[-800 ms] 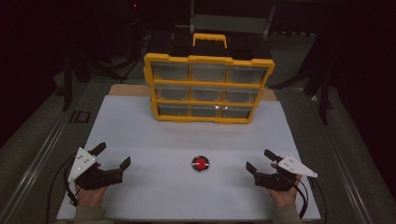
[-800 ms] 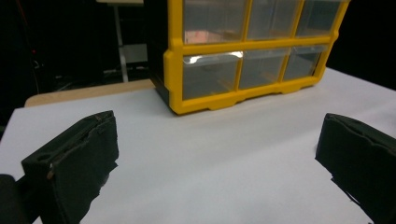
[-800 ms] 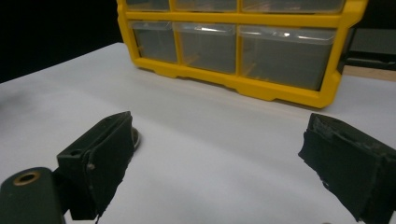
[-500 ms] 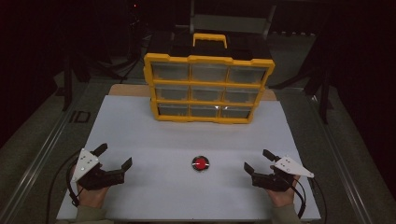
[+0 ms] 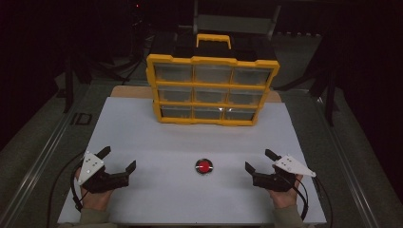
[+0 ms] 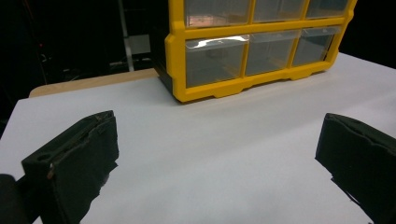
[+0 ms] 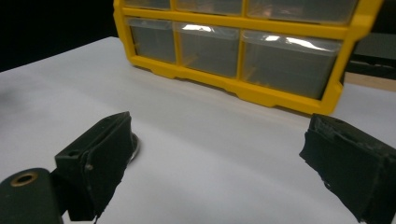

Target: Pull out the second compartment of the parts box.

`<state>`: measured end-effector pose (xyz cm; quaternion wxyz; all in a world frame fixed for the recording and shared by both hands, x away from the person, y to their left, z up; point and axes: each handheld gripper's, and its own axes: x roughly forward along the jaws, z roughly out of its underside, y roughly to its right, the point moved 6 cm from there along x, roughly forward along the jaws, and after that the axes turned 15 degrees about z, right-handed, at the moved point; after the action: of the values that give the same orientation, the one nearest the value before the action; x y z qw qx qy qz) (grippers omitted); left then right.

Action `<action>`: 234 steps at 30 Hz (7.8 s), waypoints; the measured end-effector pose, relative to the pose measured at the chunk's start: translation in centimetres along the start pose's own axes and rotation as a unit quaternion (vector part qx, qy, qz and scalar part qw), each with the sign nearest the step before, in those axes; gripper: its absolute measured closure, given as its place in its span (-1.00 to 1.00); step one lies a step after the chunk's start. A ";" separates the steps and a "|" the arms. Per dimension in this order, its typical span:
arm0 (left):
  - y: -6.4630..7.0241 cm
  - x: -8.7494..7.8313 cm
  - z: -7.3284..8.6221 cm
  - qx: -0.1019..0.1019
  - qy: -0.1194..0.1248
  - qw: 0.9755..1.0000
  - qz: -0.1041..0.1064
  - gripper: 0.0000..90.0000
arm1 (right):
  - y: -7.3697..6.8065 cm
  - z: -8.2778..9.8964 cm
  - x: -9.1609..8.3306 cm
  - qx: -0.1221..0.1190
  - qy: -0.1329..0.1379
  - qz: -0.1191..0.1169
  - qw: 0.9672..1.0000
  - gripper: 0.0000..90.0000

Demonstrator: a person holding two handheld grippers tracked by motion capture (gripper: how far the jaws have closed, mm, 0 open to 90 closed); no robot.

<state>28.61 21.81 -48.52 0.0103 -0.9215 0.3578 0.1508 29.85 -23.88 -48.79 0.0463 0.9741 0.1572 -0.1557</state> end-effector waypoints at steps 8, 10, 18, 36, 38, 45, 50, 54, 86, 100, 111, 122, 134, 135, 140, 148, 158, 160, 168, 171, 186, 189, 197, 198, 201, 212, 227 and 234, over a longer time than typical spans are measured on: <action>0.1 0.1 0.1 0.006 -0.006 1.000 -0.002 -1.00 | -1.2 -1.3 0.7 -0.015 0.004 -0.013 1.000 -0.82; 0.2 0.2 0.1 0.007 -0.008 1.000 -0.003 -1.00 | -1.4 -1.6 0.9 -0.018 -0.001 -0.015 1.000 -0.82; 0.2 0.0 0.1 0.008 -0.009 1.000 -0.007 -1.00 | -2.4 -3.7 1.8 -0.016 0.002 -0.028 0.999 -0.81; 0.1 0.0 0.1 0.007 -0.009 1.000 -0.010 -1.00 | -3.9 -8.9 4.3 -0.061 0.009 -0.021 0.998 -0.82; 0.0 0.0 0.1 0.006 -0.008 1.000 -0.011 -1.00 | -4.0 -9.4 4.7 -0.064 0.007 -0.016 0.998 -0.82; 0.0 0.0 0.1 0.003 -0.009 1.000 -0.013 -1.00 | -4.3 -11.0 5.7 -0.068 0.011 -0.015 0.998 -0.82; -0.1 -0.1 0.1 0.004 -0.008 1.000 -0.013 -1.00 | -4.7 -11.9 6.5 -0.084 0.014 -0.006 0.996 -0.82; -0.1 -0.1 0.1 0.005 -0.008 1.000 -0.014 -1.00 | -5.0 -12.6 6.9 -0.095 0.015 -0.002 0.995 -0.82; 0.0 -0.1 0.2 0.006 -0.010 1.000 -0.013 -1.00 | -5.6 -15.9 11.2 -0.146 0.004 0.021 0.989 -0.82; 0.0 -0.1 0.1 0.004 -0.007 1.000 -0.012 -1.00 | -6.3 -15.8 13.5 -0.185 -0.012 0.034 0.982 -0.82; 0.0 -0.2 0.1 0.005 -0.008 1.000 -0.012 -1.00 | -6.6 -15.7 14.9 -0.231 -0.023 0.059 0.971 -0.82; 0.0 -0.3 0.1 0.004 -0.007 1.000 -0.012 -1.00 | -7.2 -15.5 15.8 -0.297 -0.027 0.090 0.950 -0.82; -0.1 -0.4 0.1 0.004 -0.007 1.000 -0.014 -1.00 | -7.4 -15.2 16.5 -0.368 -0.023 0.137 0.919 -0.82; -0.1 -0.4 0.1 0.005 -0.007 1.000 -0.014 -1.00 | -7.4 -15.2 16.6 -0.383 -0.023 0.147 0.911 -0.82; 0.0 -0.4 0.1 0.005 -0.006 1.000 -0.015 -1.00 | -7.5 -15.2 16.8 -0.401 -0.021 0.161 0.901 -0.82; -0.1 -0.4 0.1 0.005 -0.005 1.000 -0.015 -1.00 | -7.8 -15.1 17.0 -0.451 -0.013 0.187 0.872 -0.82; 0.0 -0.4 0.1 0.006 -0.005 1.000 -0.015 -1.00 | -8.3 -15.4 17.2 -0.523 0.017 0.235 0.819 -0.82; 0.0 -0.4 0.1 0.006 -0.006 1.000 -0.015 -1.00 | -8.4 -15.5 17.3 -0.532 0.020 0.240 0.812 -0.82; 0.0 -0.4 0.1 0.005 -0.004 1.000 -0.015 -1.00 | -8.2 -15.8 17.7 -0.580 0.047 0.274 0.766 -0.81; 0.0 -0.4 0.1 0.005 -0.005 1.000 -0.015 -1.00 | -8.0 -15.7 17.7 -0.586 0.053 0.284 0.757 -0.81; 0.0 -0.4 0.1 0.005 -0.003 1.000 -0.015 -1.00 | -7.7 -16.1 17.4 -0.630 0.085 0.313 0.705 -0.76; 0.0 -0.4 0.1 0.006 -0.006 1.000 -0.015 -1.00 | -7.8 -16.4 17.3 -0.636 0.095 0.316 0.698 -0.73; 0.0 -0.4 0.1 0.006 -0.006 1.000 -0.015 -1.00 | -7.8 -17.3 17.0 -0.645 0.112 0.329 0.681 -0.68; 0.0 -0.4 0.1 0.006 -0.007 1.000 -0.015 -1.00 | -7.8 -17.6 16.9 -0.644 0.117 0.332 0.679 -0.66; 0.0 -0.4 0.1 0.006 -0.007 1.000 -0.015 -1.00 | -7.8 -17.9 16.8 -0.641 0.121 0.340 0.678 -0.63; 0.0 -0.4 0.1 0.004 -0.005 1.000 -0.015 -1.00 | -7.5 -19.6 16.3 -0.631 0.159 0.370 0.663 -0.26; -0.1 -0.5 0.1 0.003 -0.006 1.000 -0.016 -1.00 | -7.1 -20.5 16.5 -0.642 0.177 0.395 0.633 0.20; -0.1 -0.5 0.1 0.002 -0.005 1.000 -0.017 -1.00 | -6.6 -20.4 16.8 -0.649 0.175 0.395 0.626 0.27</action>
<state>28.26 22.23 -48.43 0.0166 -0.9265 0.3426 0.1547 48.74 -9.93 -35.07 0.6951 0.6694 -0.1776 0.1929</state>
